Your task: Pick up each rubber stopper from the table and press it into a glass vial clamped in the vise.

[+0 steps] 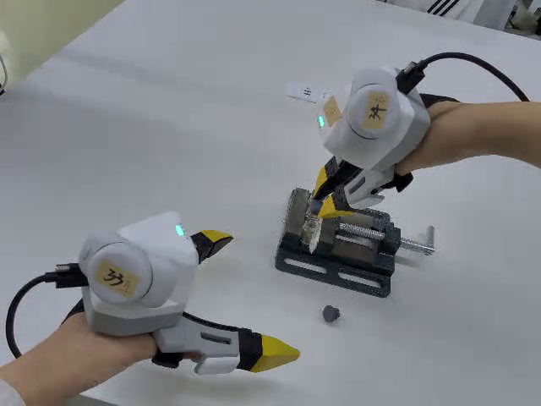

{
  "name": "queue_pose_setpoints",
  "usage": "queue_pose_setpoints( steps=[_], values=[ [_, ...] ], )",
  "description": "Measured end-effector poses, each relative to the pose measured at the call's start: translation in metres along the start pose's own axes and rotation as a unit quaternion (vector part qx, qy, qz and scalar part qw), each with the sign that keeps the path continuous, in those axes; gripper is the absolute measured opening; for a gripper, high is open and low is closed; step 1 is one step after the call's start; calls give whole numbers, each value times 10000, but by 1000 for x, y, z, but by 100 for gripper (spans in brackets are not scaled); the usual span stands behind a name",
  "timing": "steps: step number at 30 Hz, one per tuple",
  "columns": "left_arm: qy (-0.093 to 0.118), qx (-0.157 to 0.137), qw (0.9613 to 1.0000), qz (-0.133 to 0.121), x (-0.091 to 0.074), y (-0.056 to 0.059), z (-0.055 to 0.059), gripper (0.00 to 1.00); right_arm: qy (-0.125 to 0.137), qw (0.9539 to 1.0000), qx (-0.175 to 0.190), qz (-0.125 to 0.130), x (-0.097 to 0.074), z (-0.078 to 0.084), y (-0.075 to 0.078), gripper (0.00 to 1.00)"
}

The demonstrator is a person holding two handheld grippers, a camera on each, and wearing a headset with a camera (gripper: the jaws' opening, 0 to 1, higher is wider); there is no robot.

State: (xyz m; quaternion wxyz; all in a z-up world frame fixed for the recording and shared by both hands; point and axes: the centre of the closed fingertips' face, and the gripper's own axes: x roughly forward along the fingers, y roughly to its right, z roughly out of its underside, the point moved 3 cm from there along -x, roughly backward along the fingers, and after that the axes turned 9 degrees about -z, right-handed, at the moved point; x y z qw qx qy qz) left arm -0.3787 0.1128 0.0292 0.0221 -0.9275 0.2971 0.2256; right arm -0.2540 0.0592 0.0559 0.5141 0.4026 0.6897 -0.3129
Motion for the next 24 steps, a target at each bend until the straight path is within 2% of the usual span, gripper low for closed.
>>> queue_pose_setpoints(
  steps=[12,14,16,21,24],
  values=[
    [-7,-6,10000,0,-1,1,0,97,35,10000,-39,39,0,-2,-2,13],
    [-8,-3,10000,3,-1,1,0,98,56,10000,-31,66,-1,-2,-1,16],
    [-1,-2,10000,4,-1,1,0,97,81,9997,-94,201,-5,-3,5,23],
    [20,4,10000,0,-1,1,-2,97,301,9994,36,168,-17,-9,6,22],
    [21,1,10000,-8,-1,1,-4,97,402,9990,167,57,-21,-11,3,15]
  ],
)
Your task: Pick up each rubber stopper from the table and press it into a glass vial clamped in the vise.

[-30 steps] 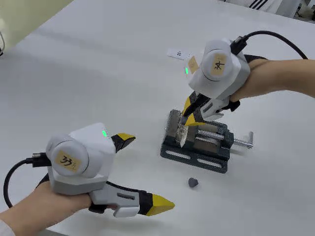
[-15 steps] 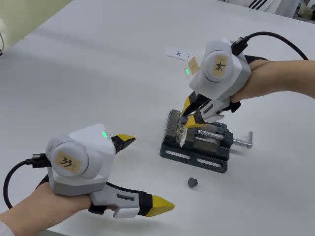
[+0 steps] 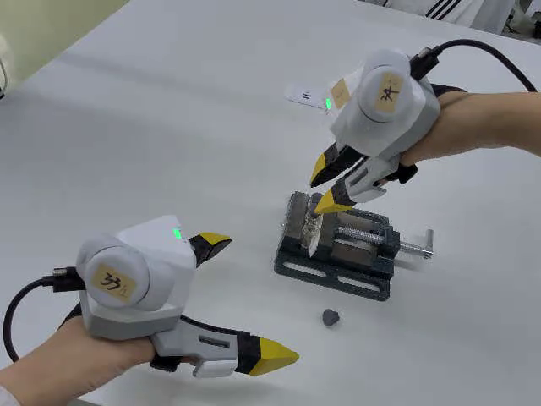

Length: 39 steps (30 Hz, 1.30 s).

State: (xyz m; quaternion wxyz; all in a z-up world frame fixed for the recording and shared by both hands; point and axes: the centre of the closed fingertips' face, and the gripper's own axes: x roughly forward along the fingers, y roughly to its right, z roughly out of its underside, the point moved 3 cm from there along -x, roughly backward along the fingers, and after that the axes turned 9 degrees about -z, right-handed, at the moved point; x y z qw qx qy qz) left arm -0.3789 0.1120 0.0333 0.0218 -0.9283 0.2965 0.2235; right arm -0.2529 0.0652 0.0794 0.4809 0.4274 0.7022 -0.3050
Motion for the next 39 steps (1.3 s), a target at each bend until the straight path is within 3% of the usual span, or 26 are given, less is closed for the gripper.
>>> queue_pose_setpoints(
  steps=[3,12,39],
  values=[
    [5,2,10000,-3,0,0,-1,97,45,9999,85,-122,-2,-2,-2,12],
    [18,-21,10000,-12,0,1,-3,97,-163,9988,340,-328,3,8,-3,1],
    [-33,-128,9999,-57,0,-6,9,97,-156,9968,614,-496,13,10,-3,0]
  ],
)
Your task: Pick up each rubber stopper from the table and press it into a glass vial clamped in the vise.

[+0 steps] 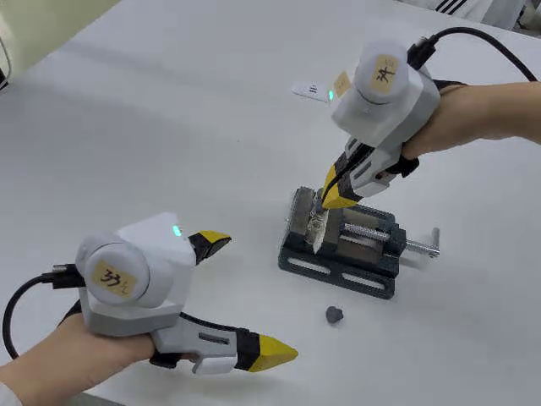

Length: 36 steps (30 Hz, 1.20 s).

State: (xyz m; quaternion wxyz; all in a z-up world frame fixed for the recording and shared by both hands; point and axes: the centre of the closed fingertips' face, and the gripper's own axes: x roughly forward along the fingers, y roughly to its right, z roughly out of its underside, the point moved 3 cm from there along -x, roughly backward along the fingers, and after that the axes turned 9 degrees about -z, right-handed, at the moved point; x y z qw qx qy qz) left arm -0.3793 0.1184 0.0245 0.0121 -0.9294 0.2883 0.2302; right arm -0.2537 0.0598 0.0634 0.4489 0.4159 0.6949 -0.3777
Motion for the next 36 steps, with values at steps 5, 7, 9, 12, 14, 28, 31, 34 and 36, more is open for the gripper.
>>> queue_pose_setpoints(
  steps=[5,7,9,12,14,28,31,34,36],
  values=[
    [-7,-8,10000,18,1,1,0,97,-7,9994,336,-99,0,0,-1,0],
    [-1,-14,10000,21,2,1,0,97,-27,9994,319,-109,0,0,-1,0],
    [-3,-11,10000,34,3,1,0,97,-91,9995,284,-91,1,1,-3,0],
    [12,-27,10000,36,5,0,-1,96,-250,9996,114,10,3,4,-3,0],
    [22,-30,10000,36,6,1,-2,96,-203,9995,220,52,3,1,-5,0],
    [-14,-14,9999,121,11,3,-2,96,-235,9979,598,-99,1,1,-4,0],
    [-13,-25,9999,124,11,3,-2,96,-263,9972,689,-125,1,-1,-1,0],
    [-19,-28,9999,135,12,4,-2,96,-323,9962,796,-133,1,0,0,0],
    [-14,-32,9999,144,12,5,-2,96,-373,9955,861,-152,2,-2,1,0]
  ],
)
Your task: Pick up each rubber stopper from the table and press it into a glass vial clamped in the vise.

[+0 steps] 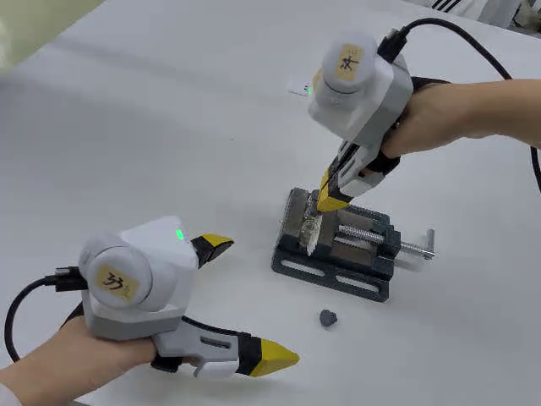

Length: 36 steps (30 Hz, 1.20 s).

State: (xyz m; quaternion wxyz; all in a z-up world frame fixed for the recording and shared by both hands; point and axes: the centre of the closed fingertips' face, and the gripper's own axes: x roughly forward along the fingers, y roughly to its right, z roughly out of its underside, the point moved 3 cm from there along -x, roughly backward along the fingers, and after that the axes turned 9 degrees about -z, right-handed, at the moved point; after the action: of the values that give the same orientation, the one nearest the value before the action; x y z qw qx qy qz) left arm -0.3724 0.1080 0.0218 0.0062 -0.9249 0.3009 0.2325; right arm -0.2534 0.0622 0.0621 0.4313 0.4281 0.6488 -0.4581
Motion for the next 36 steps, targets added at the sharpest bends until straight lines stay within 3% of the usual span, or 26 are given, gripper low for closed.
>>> queue_pose_setpoints(
  steps=[22,36],
  values=[
    [42,-93,9999,11,3,4,3,96,-337,9981,461,-218,3,-3,4,0],
    [56,-122,9999,-23,2,10,-2,96,-342,9970,653,-225,4,-1,2,0]
  ],
)
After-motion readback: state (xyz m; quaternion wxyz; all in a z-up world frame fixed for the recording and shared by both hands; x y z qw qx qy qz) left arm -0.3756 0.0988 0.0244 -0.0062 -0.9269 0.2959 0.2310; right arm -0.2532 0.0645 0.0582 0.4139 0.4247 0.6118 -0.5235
